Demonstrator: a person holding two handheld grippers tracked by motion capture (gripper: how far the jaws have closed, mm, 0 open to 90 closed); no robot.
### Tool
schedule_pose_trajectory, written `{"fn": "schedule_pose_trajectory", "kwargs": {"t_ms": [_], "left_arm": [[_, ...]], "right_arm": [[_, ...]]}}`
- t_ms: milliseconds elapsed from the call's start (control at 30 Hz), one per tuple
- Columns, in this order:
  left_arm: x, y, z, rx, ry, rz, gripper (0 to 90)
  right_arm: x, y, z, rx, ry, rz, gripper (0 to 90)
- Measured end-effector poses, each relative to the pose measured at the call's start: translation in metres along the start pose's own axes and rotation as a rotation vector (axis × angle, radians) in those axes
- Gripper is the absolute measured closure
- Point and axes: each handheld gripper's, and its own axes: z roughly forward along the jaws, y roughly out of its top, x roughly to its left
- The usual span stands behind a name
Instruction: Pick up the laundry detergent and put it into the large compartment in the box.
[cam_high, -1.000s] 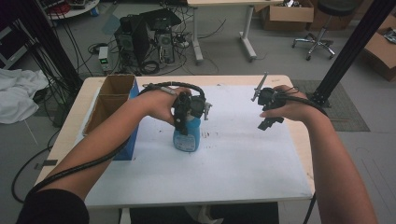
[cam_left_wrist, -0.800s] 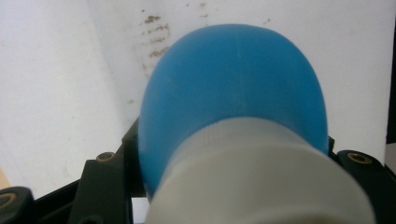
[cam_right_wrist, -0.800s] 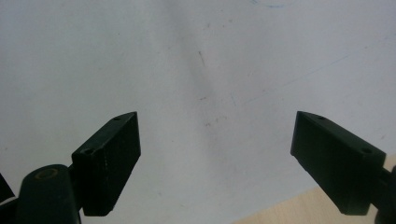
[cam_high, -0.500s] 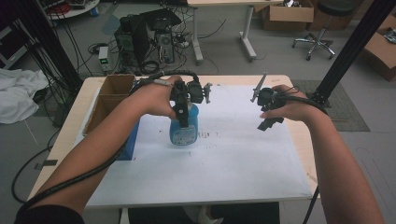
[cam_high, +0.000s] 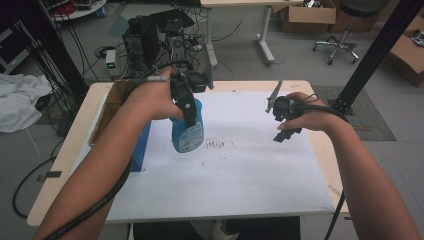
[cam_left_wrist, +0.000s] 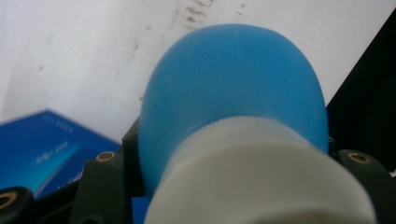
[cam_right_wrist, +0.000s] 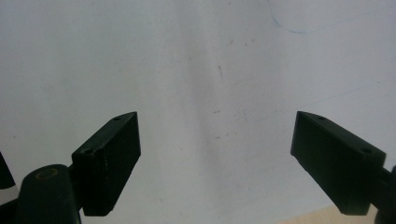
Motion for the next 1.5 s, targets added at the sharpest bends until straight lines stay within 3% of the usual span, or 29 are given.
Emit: {"fn": "schedule_pose_trajectory", "kwargs": {"t_ms": [100, 267, 400, 600, 933, 1233, 1500], "left_arm": [[0.003, -0.006, -0.018, -0.004, 0.007, -0.074, 39.8], [0.013, -0.02, -0.048, -0.037, -0.024, -0.188, 39.8], [0.018, -0.027, -0.066, -0.053, -0.015, -0.259, 39.9], [0.031, -0.043, -0.091, -0.068, -0.02, -0.403, 39.8], [0.049, -0.066, -0.134, -0.096, 0.026, -0.569, 39.8], [0.074, -0.099, -0.15, -0.122, 0.054, -0.724, 39.9], [0.095, -0.13, -0.14, -0.097, 0.082, -0.857, 39.9]], "right_arm": [[0.001, 0.0, -0.001, 0.0, 0.0, -0.012, 15.9], [0.003, 0.001, -0.001, -0.002, 0.001, -0.03, 16.0], [0.005, 0.003, -0.002, -0.012, -0.001, -0.043, 15.9], [0.007, 0.007, -0.002, -0.007, -0.003, -0.067, 15.9], [0.012, 0.011, -0.003, -0.012, -0.011, -0.1, 15.9], [0.011, 0.007, -0.004, -0.011, -0.007, -0.101, 15.9], [0.009, 0.005, -0.005, -0.016, -0.003, -0.092, 15.9]]}}
